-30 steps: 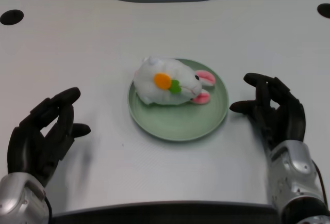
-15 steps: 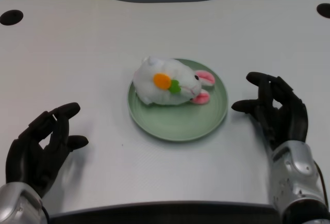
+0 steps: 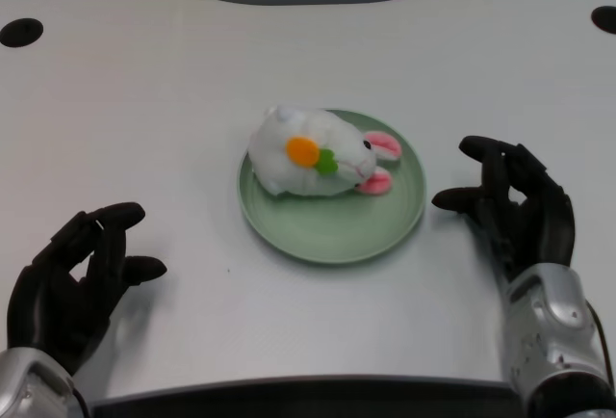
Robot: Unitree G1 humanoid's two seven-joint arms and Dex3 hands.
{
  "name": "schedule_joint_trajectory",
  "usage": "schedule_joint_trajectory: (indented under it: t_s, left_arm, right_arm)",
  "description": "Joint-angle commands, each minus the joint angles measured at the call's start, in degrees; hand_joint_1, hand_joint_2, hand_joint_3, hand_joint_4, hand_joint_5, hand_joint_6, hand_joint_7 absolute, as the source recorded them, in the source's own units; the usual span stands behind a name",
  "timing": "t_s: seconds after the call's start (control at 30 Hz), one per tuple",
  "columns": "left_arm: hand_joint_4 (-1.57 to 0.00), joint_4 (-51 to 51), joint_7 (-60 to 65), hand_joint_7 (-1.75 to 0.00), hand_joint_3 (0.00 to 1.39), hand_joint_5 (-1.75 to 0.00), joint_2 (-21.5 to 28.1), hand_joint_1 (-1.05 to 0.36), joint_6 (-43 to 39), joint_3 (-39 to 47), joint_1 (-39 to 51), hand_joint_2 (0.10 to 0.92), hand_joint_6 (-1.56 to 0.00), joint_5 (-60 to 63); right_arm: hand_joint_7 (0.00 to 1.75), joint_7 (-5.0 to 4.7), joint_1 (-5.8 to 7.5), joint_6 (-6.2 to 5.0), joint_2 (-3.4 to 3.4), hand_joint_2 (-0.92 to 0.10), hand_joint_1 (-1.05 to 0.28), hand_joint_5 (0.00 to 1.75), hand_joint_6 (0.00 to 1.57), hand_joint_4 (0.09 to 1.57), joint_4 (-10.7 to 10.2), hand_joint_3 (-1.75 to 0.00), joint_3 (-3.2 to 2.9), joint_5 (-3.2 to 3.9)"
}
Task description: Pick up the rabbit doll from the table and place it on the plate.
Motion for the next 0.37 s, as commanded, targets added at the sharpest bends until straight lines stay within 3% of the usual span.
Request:
schedule_joint_trajectory:
  t_s: [0.03,0.2,0.37]
  left_arm:
    - [-0.43,0.9,-0.8,-1.26,0.55,-1.75,0.2,-0.43,-1.0,0.5,0.0,0.921,-0.46,-0.7]
    - [-0.42,0.3,-0.4,-1.33,0.57,-1.75,-0.2,-0.41,-0.7,0.1,0.6,0.921,-0.41,-0.8]
    - [-0.47,0.6,-0.8,-1.4,0.57,-1.75,-1.0,-0.41,-1.3,0.1,1.0,0.921,-0.41,-1.5]
  right_arm:
    - [0.99,0.2,0.4,0.51,0.24,-0.92,-0.39,1.33,0.63,0.73,-0.3,-0.44,0.1,0.18]
    - [1.01,0.6,0.11,0.1,0.11,-0.92,-0.4,1.34,0.66,0.76,0.2,-0.43,-0.15,0.43]
    - [1.0,0.5,0.07,0.52,-0.29,-0.92,-0.41,1.33,0.65,0.75,0.4,-0.43,-0.18,0.33]
